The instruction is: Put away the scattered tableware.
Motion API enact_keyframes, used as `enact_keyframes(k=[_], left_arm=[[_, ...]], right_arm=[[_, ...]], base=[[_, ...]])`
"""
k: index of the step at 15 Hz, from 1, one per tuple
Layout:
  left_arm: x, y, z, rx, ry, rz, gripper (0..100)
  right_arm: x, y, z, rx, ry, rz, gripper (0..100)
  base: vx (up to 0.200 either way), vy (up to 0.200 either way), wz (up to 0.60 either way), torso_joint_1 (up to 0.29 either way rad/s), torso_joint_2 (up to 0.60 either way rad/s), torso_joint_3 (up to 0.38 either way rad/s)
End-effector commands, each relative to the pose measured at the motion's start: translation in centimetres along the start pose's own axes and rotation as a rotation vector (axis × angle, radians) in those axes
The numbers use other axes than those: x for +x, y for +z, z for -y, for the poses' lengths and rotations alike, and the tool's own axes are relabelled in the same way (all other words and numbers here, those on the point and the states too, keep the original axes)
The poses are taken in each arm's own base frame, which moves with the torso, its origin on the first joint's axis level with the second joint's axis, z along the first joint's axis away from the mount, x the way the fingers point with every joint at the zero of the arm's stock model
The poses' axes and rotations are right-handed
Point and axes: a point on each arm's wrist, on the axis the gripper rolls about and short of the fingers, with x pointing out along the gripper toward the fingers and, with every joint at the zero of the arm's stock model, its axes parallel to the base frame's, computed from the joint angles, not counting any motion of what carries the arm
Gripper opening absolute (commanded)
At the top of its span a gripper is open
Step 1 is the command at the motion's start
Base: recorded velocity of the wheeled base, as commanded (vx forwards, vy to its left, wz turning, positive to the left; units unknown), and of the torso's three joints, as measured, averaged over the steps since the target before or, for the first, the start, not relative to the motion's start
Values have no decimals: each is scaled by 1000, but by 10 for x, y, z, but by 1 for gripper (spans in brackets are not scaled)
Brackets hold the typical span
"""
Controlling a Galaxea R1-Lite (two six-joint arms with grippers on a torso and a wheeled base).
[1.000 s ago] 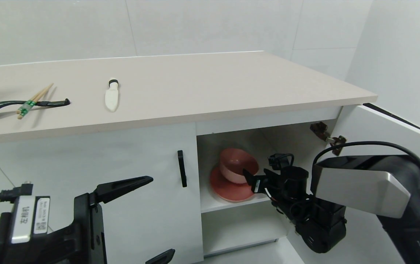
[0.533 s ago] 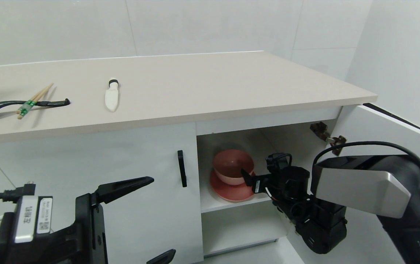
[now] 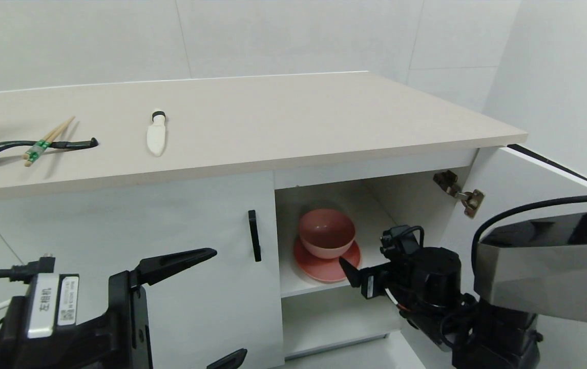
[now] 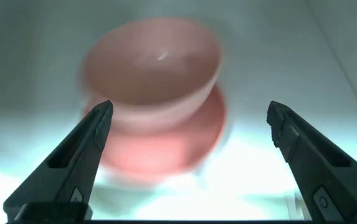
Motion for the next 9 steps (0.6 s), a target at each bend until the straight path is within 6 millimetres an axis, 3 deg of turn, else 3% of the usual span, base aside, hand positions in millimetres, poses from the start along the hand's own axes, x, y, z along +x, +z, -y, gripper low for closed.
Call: enact_keyframes(k=[1, 9], left_arm=[[0, 0, 0, -1, 0, -2, 100], [2, -4, 0, -14, -6, -24, 100]], right_arm=[[-55, 13, -16, -30, 86, -13, 100], [-105, 24, -10, -37, 117, -4, 100]], base=[[0, 0, 0, 0, 0, 0], [0, 0, 0, 0, 0, 0]])
